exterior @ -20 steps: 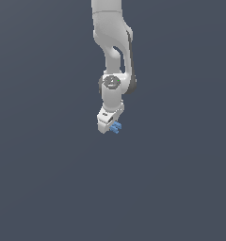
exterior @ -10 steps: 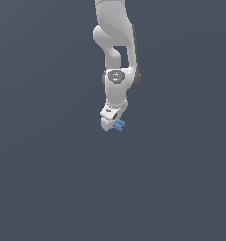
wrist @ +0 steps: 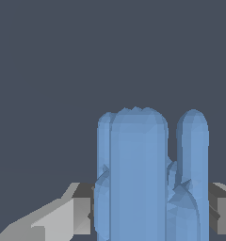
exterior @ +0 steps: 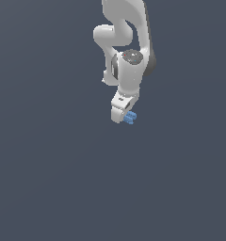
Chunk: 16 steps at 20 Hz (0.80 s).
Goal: Pick up the object and move it to a goal position.
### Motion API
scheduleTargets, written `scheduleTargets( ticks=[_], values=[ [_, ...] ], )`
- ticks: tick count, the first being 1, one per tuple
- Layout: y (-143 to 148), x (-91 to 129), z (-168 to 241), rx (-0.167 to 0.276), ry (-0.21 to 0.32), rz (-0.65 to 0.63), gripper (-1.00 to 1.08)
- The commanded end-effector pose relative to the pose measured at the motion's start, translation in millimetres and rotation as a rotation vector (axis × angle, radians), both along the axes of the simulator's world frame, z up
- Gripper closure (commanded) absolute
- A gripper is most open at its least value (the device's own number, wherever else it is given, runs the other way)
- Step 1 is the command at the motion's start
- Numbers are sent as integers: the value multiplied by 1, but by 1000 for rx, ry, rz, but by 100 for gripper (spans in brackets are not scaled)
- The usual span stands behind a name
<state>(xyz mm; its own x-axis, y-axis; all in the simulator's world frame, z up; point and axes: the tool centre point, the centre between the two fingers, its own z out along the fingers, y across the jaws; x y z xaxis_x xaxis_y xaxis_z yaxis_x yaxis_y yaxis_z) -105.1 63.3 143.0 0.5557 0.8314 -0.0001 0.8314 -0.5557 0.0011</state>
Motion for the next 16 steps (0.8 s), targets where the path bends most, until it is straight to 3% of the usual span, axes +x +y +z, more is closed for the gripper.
scheduleTargets(
  ticks=[1,16],
  values=[
    [16,3,24,0,0,0,108],
    [91,24,141,1,1,0,108]
  ],
)
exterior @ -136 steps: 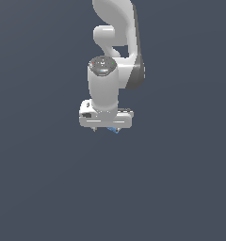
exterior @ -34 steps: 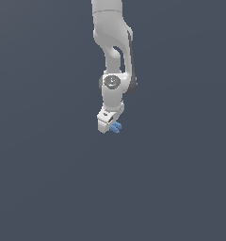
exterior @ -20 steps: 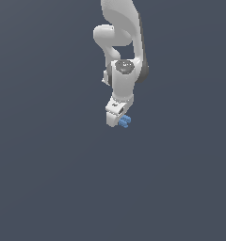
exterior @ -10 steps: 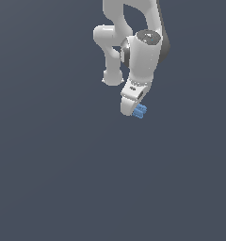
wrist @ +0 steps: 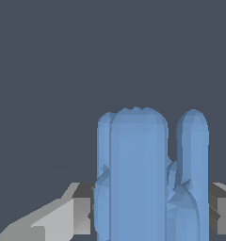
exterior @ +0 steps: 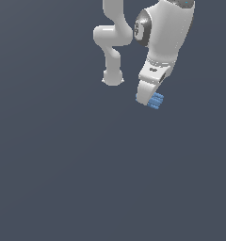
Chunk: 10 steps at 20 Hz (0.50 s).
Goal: Pick up the object and move it to a goal position.
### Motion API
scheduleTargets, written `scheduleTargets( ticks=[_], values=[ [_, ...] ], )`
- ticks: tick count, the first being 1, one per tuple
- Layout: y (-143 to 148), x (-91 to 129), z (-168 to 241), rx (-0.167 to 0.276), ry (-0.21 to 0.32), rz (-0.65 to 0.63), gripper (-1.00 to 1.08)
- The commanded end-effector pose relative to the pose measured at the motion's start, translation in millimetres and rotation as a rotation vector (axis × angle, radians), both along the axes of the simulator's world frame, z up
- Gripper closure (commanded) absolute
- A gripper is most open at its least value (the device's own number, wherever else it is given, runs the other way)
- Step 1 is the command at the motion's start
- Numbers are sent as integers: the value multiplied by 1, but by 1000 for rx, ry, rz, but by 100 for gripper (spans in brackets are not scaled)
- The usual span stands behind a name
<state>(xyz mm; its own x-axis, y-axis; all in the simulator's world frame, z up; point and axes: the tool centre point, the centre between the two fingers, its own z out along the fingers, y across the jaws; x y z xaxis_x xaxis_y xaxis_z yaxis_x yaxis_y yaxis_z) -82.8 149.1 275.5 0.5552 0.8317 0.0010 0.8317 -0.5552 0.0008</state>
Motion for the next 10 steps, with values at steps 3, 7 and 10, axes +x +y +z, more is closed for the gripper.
scheduleTargets(
  ticks=[3,7,10],
  values=[
    [12,4,19,0,1,-1,108],
    [18,7,28,0,1,-2,108],
    [19,8,29,0,1,-2,108]
  ],
)
